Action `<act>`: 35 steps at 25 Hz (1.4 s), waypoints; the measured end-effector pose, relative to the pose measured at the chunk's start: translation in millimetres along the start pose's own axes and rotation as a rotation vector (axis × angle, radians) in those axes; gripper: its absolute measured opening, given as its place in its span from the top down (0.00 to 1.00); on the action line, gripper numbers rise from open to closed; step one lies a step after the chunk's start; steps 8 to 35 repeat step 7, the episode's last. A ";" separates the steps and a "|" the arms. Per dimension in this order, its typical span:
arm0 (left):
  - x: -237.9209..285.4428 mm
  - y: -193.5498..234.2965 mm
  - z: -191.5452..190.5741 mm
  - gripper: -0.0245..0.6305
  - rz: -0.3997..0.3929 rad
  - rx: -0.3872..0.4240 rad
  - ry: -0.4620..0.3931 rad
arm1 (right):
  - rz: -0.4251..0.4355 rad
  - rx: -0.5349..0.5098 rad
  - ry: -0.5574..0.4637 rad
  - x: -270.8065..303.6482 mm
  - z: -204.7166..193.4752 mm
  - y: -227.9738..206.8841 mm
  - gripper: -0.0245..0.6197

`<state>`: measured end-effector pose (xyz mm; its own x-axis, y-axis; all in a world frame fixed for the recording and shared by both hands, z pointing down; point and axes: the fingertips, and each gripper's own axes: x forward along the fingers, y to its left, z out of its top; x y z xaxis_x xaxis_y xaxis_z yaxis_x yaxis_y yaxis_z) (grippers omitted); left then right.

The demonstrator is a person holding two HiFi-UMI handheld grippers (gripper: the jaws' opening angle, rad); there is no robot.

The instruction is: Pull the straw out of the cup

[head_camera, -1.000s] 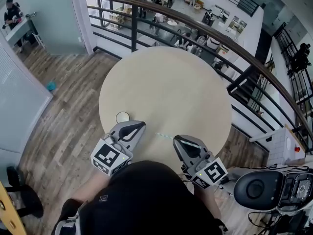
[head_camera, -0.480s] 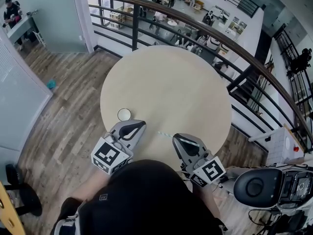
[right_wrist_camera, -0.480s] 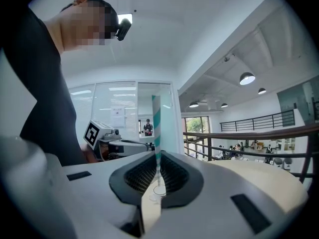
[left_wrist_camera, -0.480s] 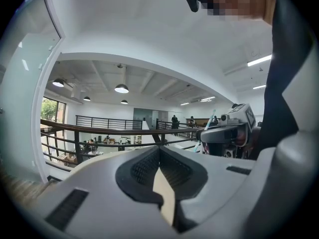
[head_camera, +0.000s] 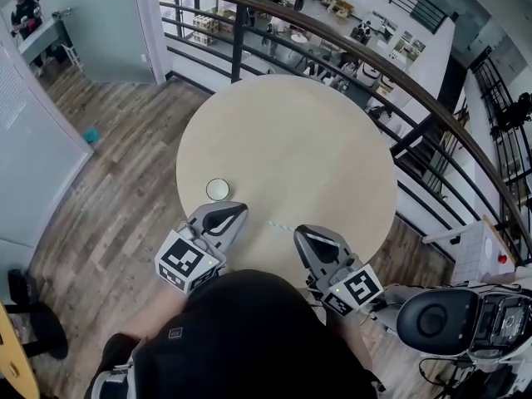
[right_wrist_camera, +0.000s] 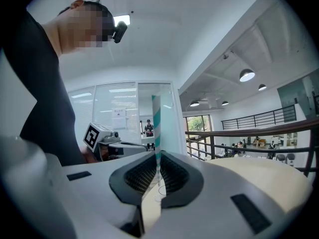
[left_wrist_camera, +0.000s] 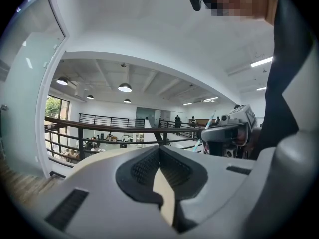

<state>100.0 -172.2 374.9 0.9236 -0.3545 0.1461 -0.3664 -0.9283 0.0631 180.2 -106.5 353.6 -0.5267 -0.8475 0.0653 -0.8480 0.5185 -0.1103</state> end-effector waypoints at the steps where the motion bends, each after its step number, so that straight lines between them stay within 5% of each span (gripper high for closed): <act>1: -1.3 1.3 -1.1 0.95 0.003 -0.003 0.001 | 0.004 0.002 0.001 1.5 -0.7 1.0 0.90; 35: -7.0 6.3 -2.3 0.95 0.013 -0.006 0.000 | 0.015 0.011 0.003 7.7 -2.2 5.6 0.90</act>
